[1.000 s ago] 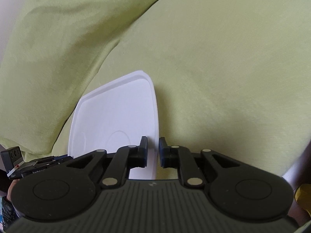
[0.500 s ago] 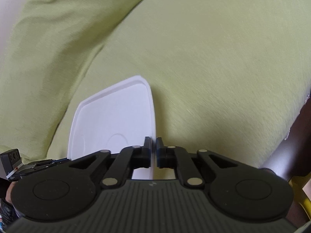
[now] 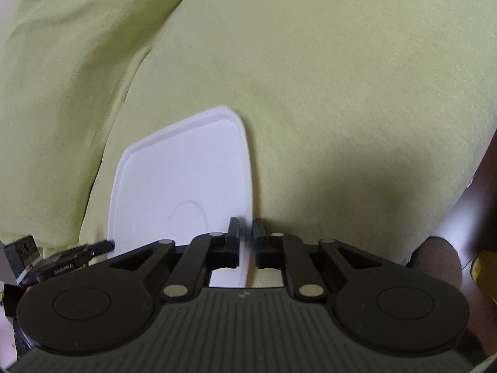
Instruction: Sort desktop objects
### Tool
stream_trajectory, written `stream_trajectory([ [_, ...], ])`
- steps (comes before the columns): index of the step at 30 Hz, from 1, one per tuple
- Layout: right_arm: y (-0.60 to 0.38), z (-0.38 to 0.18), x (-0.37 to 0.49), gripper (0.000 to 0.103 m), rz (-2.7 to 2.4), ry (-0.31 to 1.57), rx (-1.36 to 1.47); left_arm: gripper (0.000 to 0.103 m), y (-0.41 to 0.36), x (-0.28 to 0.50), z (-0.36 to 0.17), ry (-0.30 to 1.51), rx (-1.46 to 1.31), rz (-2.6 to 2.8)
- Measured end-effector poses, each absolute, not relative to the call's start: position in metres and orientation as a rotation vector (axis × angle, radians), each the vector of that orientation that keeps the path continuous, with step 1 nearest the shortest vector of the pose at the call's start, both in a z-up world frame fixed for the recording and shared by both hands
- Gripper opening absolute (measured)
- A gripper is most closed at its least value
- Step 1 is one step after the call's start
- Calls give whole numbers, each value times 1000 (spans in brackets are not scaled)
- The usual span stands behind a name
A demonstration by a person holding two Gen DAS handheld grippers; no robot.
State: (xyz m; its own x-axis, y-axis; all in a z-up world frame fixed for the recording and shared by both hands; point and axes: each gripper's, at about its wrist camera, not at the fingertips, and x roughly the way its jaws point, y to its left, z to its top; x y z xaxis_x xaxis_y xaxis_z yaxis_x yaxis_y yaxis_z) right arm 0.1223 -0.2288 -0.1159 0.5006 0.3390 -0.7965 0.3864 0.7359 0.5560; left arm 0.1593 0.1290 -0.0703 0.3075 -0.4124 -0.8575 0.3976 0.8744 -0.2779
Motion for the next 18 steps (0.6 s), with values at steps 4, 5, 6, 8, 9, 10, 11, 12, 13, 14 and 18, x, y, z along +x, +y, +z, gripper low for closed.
stream_trajectory([
  [4,-221,-112,122,9,-39,1069,750,6,124,160,-70,1132,-9,-533],
  [5,-221,-110,121,9,-42,1059,746,6,122,159,-69,1131,-3,-531],
  [6,-220,-108,120,9,-44,1050,744,6,122,159,-68,1129,2,-531],
  [8,-220,-103,117,9,-44,1033,742,6,123,158,-65,1123,5,-534],
  [9,-221,-100,116,8,-42,1027,741,6,122,158,-62,1117,3,-537],
  [10,-223,-97,115,8,-41,1021,740,6,121,157,-60,1112,3,-540],
  [11,-224,-94,113,8,-39,1015,739,6,119,157,-57,1106,5,-542],
  [12,-225,-91,112,8,-40,1009,736,6,116,156,-55,1100,8,-543],
  [13,-226,-88,111,8,-41,1003,733,6,114,156,-52,1095,11,-545],
  [14,-227,-84,108,8,-43,996,730,6,111,155,-49,1090,15,-547],
  [18,-236,-70,95,8,-56,960,736,6,97,154,-38,1071,34,-567],
])
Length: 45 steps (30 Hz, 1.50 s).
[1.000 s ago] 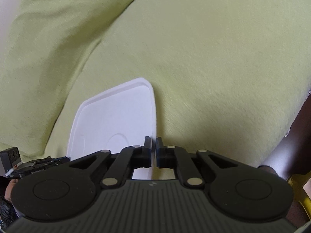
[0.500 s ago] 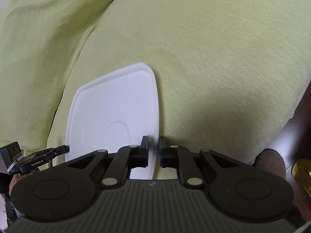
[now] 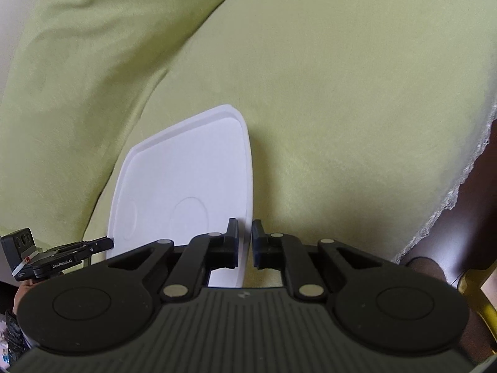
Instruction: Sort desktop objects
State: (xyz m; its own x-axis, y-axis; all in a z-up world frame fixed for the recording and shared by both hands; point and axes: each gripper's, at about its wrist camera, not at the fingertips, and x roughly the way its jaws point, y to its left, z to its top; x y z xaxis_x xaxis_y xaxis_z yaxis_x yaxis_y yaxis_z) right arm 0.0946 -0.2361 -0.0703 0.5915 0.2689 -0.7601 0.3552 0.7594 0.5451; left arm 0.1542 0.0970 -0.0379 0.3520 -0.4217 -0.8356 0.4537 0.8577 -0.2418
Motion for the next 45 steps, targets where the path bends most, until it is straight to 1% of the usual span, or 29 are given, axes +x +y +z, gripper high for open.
stream_trajectory([
  [5,-255,-52,68,8,-87,913,744,6,67,154,-23,1043,70,-604],
  [17,-321,-17,-12,8,-217,803,783,6,-51,158,-5,1010,161,-756],
  [33,-413,-2,-151,8,-441,692,858,6,-227,145,-20,1016,291,-982],
  [41,-439,-6,-210,8,-548,650,898,7,-298,137,-31,1028,353,-1078],
  [45,-444,-13,-235,8,-596,631,923,7,-321,130,-37,1035,379,-1119],
])
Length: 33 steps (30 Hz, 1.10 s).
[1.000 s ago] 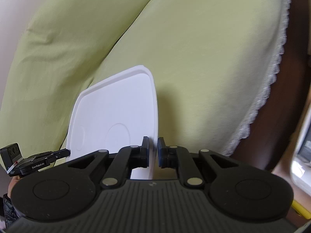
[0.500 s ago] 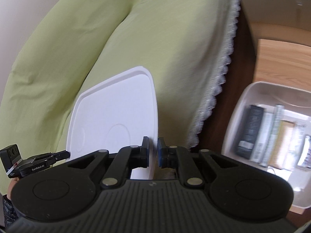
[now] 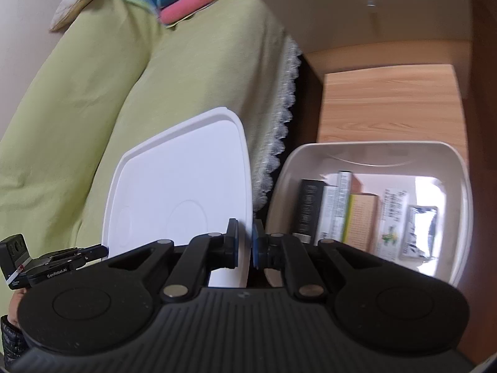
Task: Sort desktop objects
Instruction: 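Lift the white lid with both grippers and carry it over the basin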
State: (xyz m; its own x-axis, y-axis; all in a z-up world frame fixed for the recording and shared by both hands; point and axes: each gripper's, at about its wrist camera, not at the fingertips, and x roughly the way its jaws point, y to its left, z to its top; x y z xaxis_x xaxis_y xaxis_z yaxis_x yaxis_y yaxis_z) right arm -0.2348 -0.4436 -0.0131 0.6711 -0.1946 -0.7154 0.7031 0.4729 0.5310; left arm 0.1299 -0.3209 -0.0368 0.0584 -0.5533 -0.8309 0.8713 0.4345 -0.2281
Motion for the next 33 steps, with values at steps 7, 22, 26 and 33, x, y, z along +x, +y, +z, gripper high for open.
stream_trajectory([
  [7,-431,-30,-277,8,-673,603,978,6,-347,114,-46,1050,438,-1188],
  [22,-405,-61,-325,8,-721,620,1038,7,-340,80,-70,1103,508,-1206],
  [26,-405,-66,-336,9,-730,630,1036,7,-339,69,-77,1109,532,-1203],
  [33,-404,-77,-356,9,-740,628,1054,7,-350,49,-83,1109,570,-1204],
])
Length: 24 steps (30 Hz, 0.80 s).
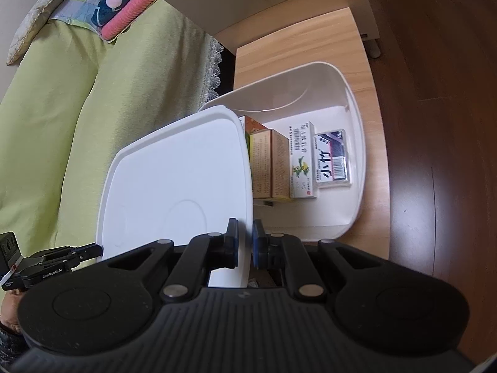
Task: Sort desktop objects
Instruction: 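Lift the white lid with both grippers and carry it over the basin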
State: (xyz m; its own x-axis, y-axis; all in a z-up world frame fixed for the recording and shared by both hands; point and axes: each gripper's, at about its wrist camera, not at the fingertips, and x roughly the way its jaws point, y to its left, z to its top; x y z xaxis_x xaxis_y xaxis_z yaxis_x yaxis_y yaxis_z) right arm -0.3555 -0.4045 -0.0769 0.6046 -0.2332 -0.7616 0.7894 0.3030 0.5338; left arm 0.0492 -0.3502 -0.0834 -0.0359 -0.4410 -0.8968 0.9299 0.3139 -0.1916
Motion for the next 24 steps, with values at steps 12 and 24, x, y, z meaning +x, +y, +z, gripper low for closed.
stream_trajectory([
  [12,-402,-78,-388,9,-767,601,1057,7,-370,21,-89,1096,607,-1226],
  [24,-404,-86,-402,9,-798,602,1075,7,-379,14,-99,1101,628,-1254],
])
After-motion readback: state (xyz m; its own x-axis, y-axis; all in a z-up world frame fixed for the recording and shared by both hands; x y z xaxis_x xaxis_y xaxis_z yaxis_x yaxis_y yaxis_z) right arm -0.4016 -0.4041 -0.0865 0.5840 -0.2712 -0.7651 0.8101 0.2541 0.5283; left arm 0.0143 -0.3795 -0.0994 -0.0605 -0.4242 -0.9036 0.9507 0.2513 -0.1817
